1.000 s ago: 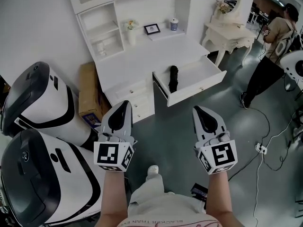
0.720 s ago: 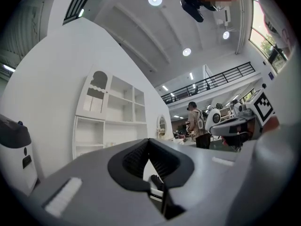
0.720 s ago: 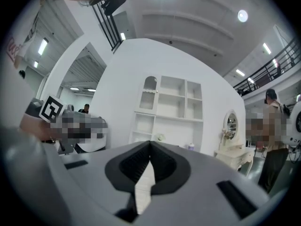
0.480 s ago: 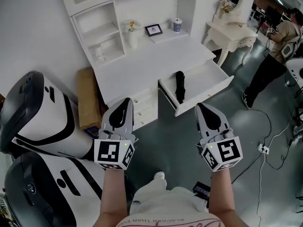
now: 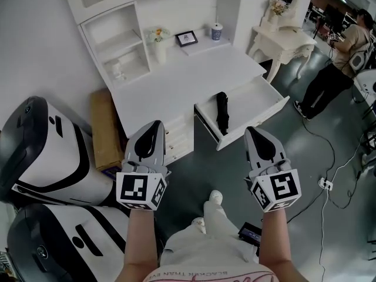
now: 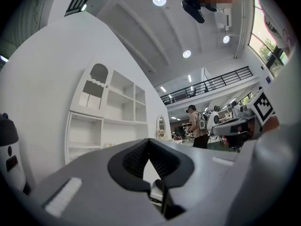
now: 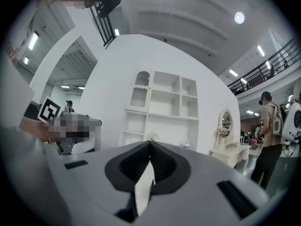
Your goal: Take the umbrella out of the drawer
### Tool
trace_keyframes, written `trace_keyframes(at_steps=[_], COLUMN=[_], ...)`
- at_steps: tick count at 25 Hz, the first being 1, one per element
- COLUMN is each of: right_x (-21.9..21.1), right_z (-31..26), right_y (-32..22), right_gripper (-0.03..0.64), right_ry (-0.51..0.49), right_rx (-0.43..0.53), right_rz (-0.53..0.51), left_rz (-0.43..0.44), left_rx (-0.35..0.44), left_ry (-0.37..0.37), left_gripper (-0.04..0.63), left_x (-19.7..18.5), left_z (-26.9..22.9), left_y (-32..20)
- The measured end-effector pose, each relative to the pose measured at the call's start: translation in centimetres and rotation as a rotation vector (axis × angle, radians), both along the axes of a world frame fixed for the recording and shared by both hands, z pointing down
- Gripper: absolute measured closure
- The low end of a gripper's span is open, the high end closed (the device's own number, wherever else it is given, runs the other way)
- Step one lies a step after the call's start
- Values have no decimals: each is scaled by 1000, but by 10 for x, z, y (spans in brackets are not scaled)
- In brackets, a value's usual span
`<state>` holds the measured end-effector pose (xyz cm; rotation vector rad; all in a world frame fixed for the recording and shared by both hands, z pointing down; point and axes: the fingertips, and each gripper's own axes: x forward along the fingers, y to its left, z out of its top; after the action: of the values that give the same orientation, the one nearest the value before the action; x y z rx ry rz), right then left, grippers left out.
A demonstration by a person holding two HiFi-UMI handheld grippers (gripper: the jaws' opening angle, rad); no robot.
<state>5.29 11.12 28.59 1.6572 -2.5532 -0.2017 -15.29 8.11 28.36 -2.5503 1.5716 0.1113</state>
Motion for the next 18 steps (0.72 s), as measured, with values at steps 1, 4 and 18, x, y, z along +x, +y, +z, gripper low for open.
trace_keyframes(at_steps=[1,4,18], right_x=[2,9,42], right_z=[1,3,11], right_y=[-3,-15,-121], right_gripper=[609,608,609], right_ry=[-4,-17,-26], right_rx=[2,9,18], right_rz=[4,26,72], left_rz=[-1,-3,-29], left_rx=[-1,0,-3], left_ry=[-2,-6,-13], left_gripper=[586,586,586], left_x=[1,2,21], left_z=[1,2,10], left_y=[-3,-13,-110])
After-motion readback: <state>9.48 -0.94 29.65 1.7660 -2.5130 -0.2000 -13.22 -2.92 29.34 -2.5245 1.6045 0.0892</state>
